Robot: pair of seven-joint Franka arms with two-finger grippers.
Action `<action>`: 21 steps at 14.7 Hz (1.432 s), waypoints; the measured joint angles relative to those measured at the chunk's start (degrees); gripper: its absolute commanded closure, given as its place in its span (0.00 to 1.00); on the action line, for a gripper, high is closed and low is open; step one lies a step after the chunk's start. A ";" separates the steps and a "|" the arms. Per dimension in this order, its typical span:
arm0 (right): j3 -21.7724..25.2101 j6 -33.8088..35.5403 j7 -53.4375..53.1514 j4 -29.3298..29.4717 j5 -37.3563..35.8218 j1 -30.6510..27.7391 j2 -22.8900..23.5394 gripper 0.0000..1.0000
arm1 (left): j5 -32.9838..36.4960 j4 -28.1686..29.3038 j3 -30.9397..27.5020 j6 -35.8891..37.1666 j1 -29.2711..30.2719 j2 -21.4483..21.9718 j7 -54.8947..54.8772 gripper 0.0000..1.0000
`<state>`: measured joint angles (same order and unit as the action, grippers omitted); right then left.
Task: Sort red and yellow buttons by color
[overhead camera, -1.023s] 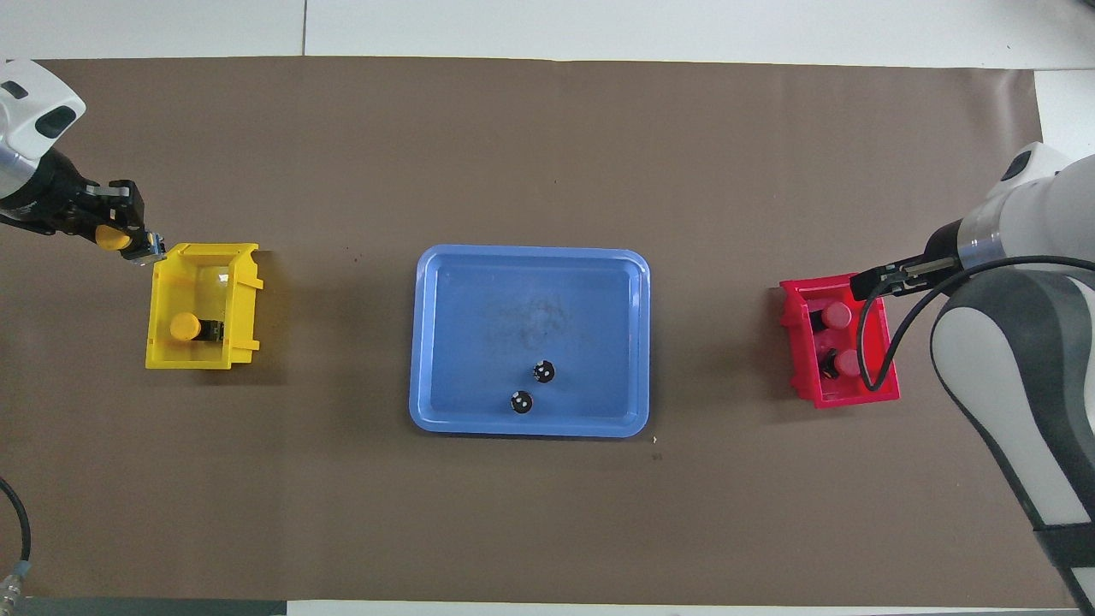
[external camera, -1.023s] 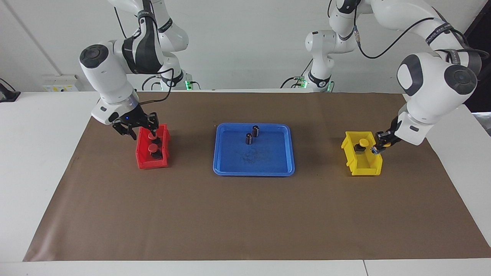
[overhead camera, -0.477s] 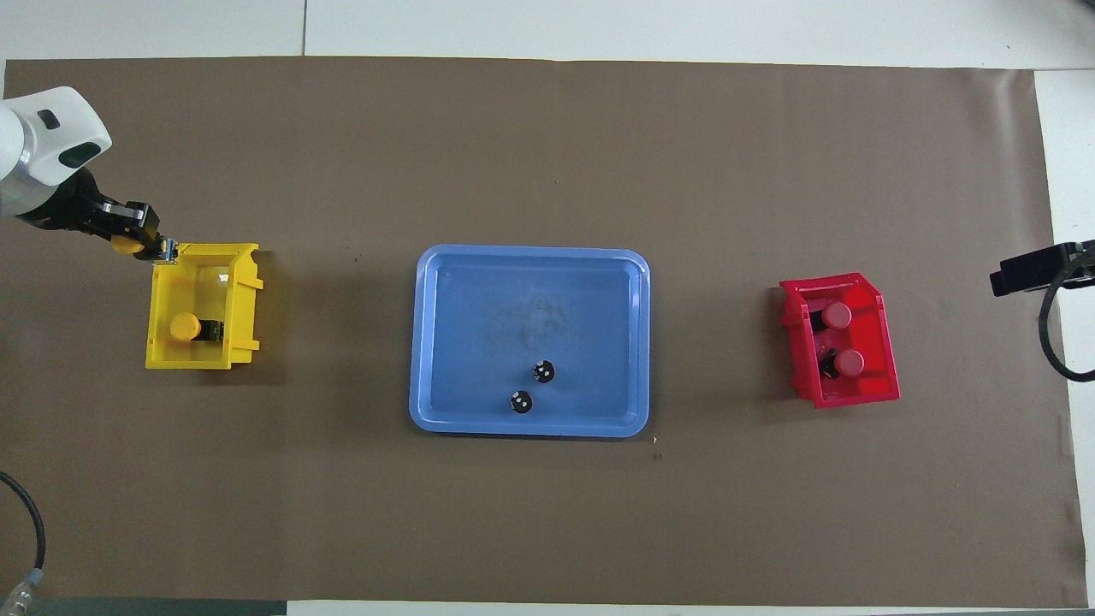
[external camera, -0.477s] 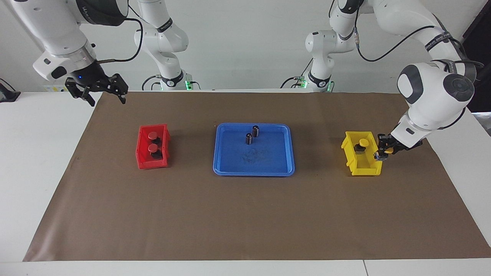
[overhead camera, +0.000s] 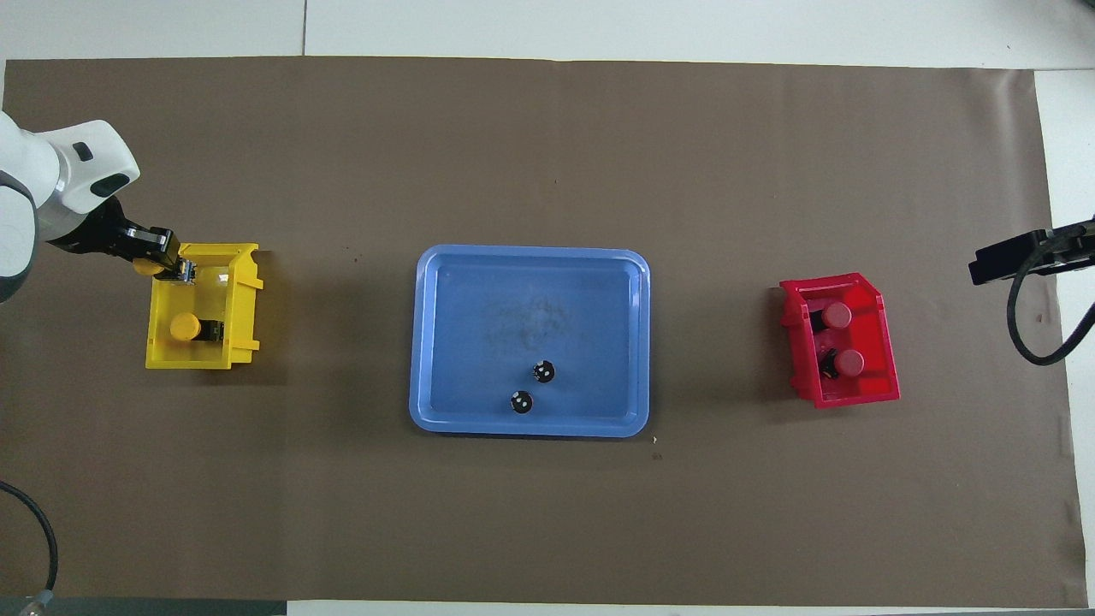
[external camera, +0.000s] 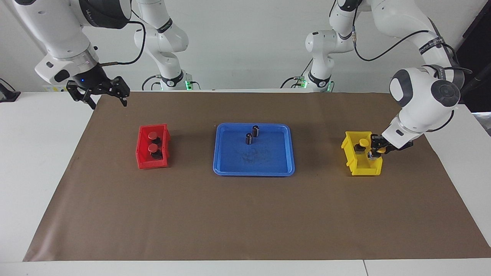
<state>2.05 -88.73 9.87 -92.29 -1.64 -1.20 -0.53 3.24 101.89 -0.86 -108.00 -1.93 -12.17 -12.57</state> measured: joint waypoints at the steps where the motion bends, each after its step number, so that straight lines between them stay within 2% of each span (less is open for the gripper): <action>1: 1.39 0.00 0.00 0.12 -0.02 0.99 0.27 0.00 | 0.00 1.18 0.02 -1.27 0.00 0.41 0.00 0.99; 4: 3.18 0.00 0.00 0.49 -0.03 2.34 0.40 0.00 | 0.00 4.79 0.04 -4.81 -0.01 1.61 0.03 0.99; 16: 3.23 3.53 0.00 0.76 -0.03 2.50 -0.62 0.00 | -0.07 11.43 0.21 -14.69 -0.60 0.71 2.56 0.97; 18: 3.30 4.34 0.00 0.76 -0.03 2.46 -1.02 0.00 | -0.07 12.25 0.20 -15.84 -0.64 0.71 2.70 0.81; 19: 3.32 4.54 0.00 0.76 -0.03 2.46 -1.22 0.00 | -0.07 12.53 0.20 -16.27 -0.64 0.70 2.72 0.61; 20: 3.35 4.56 0.00 0.77 -0.03 2.45 -1.35 0.00 | -0.07 12.59 0.20 -16.40 -0.64 0.71 2.74 0.55; 21: 3.36 4.56 0.00 0.77 -0.03 2.39 -1.40 0.00 | -0.07 12.58 0.20 -16.45 -0.64 0.71 2.75 0.55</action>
<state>5.41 -84.17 9.87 -91.53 -1.66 1.18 -1.92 3.17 114.48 -0.66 -124.45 -2.57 -11.46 -9.81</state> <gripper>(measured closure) 0.000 0.577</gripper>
